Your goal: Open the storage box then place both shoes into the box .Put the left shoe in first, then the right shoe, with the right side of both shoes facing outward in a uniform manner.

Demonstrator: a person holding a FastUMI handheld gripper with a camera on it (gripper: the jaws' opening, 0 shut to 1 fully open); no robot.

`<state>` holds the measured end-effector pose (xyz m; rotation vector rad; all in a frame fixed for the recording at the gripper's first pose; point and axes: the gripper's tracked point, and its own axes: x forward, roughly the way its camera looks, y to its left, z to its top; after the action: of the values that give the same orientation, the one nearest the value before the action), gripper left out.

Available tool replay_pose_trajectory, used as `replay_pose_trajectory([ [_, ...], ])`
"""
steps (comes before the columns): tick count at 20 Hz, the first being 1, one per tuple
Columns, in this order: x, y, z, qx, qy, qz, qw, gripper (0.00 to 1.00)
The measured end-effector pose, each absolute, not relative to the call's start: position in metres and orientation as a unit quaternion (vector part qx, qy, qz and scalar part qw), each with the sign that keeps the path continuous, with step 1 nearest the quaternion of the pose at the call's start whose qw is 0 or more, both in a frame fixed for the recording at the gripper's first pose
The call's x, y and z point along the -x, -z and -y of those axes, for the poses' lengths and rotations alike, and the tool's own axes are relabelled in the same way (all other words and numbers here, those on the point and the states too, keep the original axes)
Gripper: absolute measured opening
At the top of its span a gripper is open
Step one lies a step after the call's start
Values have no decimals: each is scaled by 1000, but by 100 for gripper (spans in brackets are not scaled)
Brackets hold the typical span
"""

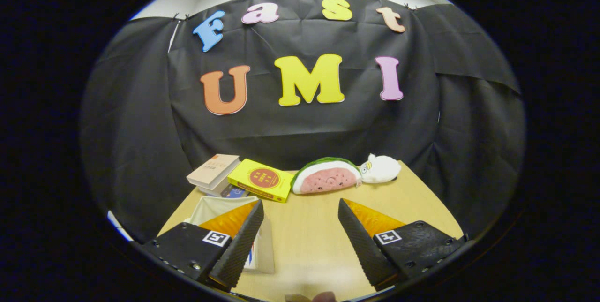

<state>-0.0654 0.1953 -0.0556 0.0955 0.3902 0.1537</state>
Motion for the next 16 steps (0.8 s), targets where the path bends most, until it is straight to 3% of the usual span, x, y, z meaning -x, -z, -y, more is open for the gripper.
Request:
replay_pose_trajectory([
  [16, 88, 37, -190, -26, -84, -133, 987, 96],
])
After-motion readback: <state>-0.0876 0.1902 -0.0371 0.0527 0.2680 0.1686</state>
